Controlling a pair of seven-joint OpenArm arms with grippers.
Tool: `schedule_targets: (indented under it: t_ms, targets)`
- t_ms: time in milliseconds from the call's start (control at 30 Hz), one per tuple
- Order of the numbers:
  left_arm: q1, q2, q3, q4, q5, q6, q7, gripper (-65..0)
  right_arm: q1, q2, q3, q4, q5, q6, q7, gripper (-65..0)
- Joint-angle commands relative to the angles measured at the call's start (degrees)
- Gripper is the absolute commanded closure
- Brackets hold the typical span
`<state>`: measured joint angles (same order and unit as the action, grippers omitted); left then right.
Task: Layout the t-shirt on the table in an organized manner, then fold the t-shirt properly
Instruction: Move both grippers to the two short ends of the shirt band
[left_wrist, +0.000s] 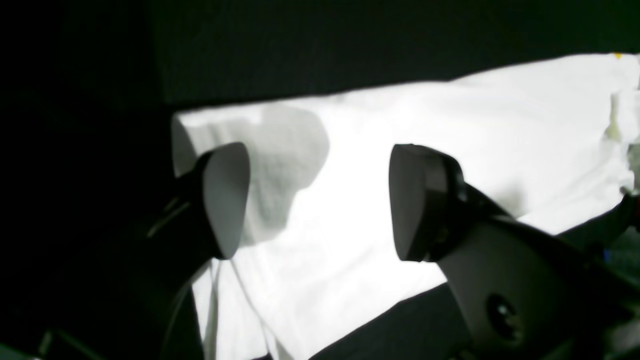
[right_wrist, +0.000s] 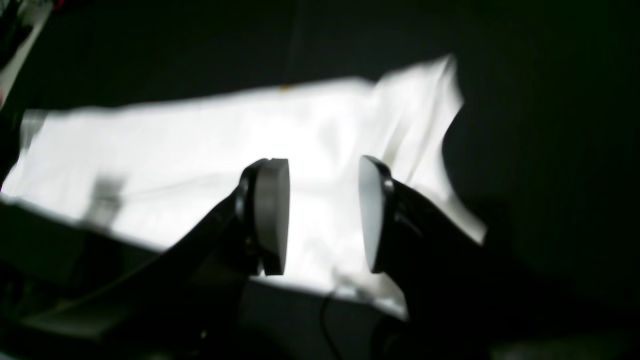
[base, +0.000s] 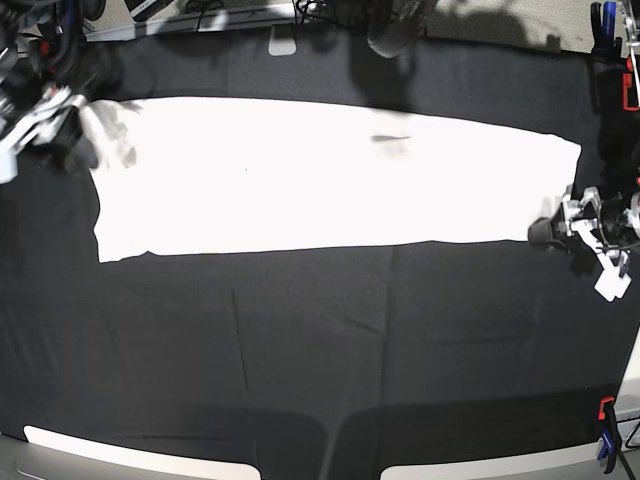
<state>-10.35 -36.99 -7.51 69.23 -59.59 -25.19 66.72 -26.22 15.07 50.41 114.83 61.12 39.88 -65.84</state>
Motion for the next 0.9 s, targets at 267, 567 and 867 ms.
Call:
schedule_targets:
  t_ms: [267,567,867]
  targets:
    - [-0.8,-3.9,-0.4,0.6,11.8,5.6,-7.1,-40.9,-8.1,0.3,-15.3,0.9,-1.1,0.1,0.6,-22.2]
    - [-1.0,-8.0,-0.4,-11.0,3.8,-2.6,-6.8,-40.8,-7.9,0.3,-20.7,0.9,-1.1,0.1,0.3,-22.2]
    - [-1.2,-8.4,-0.4,-22.6,-2.5,-10.5,-4.0,-40.8,-7.9,0.3,-21.6,0.9,-1.0,0.1,0.3,-22.2]
